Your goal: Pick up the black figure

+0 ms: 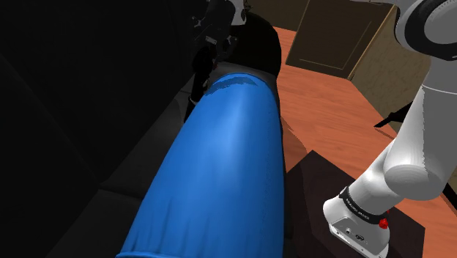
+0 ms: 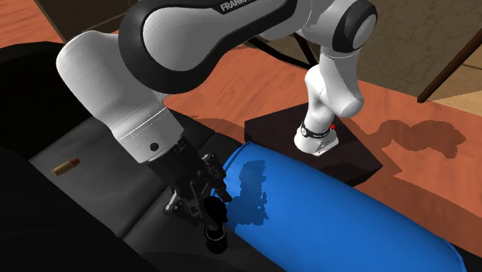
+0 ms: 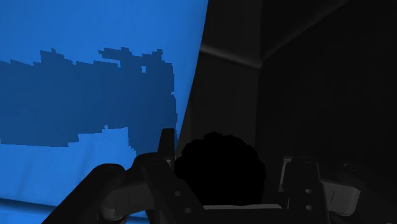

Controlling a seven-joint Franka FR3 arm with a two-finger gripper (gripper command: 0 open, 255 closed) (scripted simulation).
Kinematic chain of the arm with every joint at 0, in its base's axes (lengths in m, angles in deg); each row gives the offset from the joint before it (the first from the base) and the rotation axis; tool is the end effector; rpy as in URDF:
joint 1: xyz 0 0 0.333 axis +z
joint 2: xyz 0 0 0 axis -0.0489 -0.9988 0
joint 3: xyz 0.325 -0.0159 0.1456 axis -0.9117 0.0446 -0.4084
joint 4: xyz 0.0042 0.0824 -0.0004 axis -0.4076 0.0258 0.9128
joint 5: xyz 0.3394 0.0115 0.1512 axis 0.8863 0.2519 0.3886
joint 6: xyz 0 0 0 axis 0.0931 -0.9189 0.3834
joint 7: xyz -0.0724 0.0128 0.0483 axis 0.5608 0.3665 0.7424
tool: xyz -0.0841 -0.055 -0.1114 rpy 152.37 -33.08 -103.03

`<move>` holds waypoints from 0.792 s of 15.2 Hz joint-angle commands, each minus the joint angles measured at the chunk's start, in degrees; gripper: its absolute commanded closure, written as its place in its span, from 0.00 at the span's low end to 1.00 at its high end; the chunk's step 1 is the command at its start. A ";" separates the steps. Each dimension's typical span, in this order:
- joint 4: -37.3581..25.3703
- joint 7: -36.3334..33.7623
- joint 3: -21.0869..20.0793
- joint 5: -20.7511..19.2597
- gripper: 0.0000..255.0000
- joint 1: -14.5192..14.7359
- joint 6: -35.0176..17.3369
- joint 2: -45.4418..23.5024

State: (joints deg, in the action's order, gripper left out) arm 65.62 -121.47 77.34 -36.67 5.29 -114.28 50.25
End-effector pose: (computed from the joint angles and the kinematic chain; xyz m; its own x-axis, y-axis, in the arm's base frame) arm 0.5633 0.2274 0.5558 0.6716 -0.4085 -0.6182 -0.6584 -0.7116 -0.2451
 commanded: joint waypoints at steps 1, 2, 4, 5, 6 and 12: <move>0.06 0.01 0.02 -0.03 1.00 -0.01 -0.02 -0.05; 0.08 0.00 0.01 -0.03 1.00 0.00 -0.03 -0.03; -0.07 -0.04 0.00 -0.05 1.00 0.02 -0.01 -0.14; -0.87 -0.47 -0.01 -0.03 1.00 0.00 0.59 -0.21; -1.71 -0.92 -0.03 -0.02 1.00 -0.02 1.20 -0.30; -7.19 -3.70 -0.17 0.12 1.00 -0.13 4.93 -1.16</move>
State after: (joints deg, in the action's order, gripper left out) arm 59.14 -124.75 77.21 -36.60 5.15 -109.86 49.11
